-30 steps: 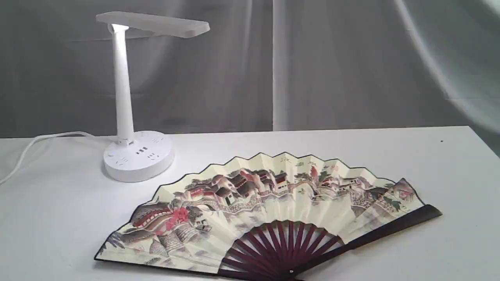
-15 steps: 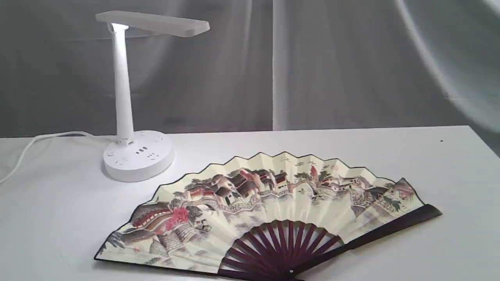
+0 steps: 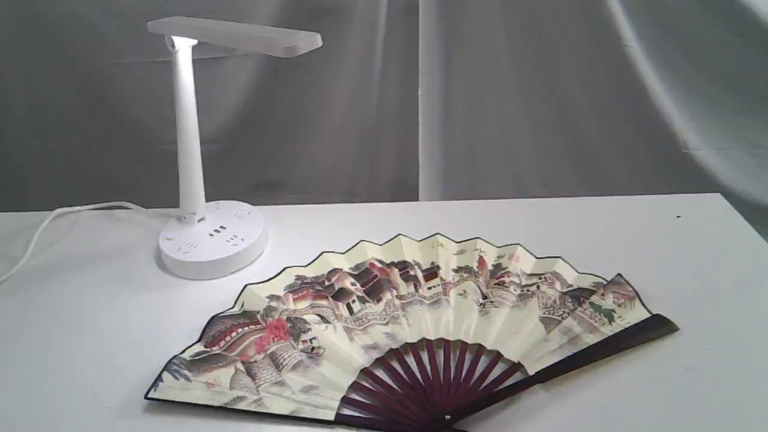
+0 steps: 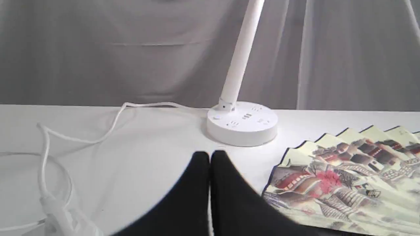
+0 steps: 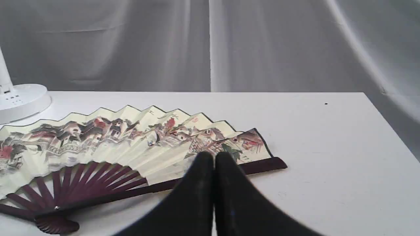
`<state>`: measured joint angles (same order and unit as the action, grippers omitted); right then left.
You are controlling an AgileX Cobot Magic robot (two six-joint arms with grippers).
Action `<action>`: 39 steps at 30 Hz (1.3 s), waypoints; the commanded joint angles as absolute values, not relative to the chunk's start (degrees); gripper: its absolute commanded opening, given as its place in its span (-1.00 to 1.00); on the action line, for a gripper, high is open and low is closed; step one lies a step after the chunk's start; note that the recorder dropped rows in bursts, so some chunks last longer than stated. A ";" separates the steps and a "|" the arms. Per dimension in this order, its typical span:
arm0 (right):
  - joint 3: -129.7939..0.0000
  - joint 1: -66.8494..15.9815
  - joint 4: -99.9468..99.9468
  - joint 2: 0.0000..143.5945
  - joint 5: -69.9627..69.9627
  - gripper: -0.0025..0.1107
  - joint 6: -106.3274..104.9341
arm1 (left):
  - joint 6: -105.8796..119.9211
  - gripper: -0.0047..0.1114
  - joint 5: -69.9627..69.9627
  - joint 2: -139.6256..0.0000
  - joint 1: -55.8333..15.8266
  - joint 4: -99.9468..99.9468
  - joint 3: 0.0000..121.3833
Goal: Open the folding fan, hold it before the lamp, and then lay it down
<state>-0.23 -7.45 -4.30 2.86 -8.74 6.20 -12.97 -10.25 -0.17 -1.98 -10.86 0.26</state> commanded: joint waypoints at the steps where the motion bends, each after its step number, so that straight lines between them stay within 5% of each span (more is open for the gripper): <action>1: 0.00 -7.31 -4.39 3.27 -9.61 -0.96 5.83 | -13.49 -0.92 -10.35 0.00 -2.23 -11.06 0.00; 39: 0.00 -7.31 -3.75 3.27 -9.11 -0.96 5.97 | -13.51 -0.92 -10.48 0.00 -2.23 -9.14 0.00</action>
